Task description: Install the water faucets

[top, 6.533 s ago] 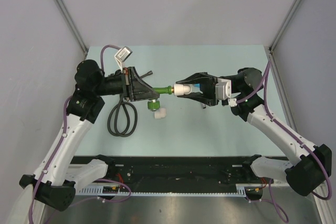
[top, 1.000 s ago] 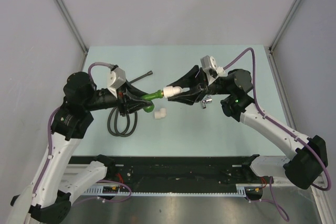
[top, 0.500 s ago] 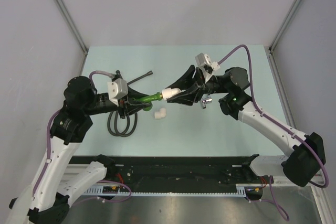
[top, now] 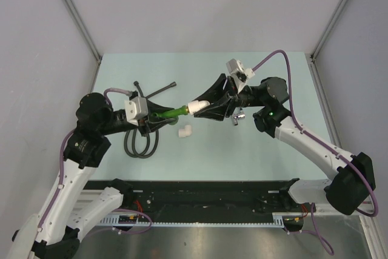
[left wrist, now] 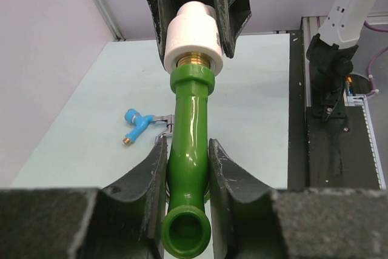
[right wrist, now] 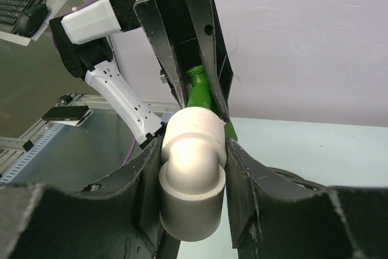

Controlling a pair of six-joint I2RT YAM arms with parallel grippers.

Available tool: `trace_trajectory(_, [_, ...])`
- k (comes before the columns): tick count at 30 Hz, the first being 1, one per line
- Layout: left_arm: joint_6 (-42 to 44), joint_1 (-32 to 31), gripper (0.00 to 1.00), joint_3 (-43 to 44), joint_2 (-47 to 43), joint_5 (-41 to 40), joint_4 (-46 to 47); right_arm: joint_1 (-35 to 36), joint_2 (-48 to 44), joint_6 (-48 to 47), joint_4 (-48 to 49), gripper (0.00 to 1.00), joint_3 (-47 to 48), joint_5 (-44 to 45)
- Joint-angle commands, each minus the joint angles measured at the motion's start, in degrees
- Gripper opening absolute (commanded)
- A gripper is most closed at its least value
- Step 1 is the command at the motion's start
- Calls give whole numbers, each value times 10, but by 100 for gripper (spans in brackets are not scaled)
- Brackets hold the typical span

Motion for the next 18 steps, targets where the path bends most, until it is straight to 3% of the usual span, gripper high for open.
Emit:
trace_trajectory(1, [69, -2, 0, -15, 7, -32, 90, 18, 4, 41, 24, 0, 24, -46])
trace_trajectory(18, [174, -60, 0, -24, -2, -145, 90, 10, 14, 52, -44, 0, 49, -48])
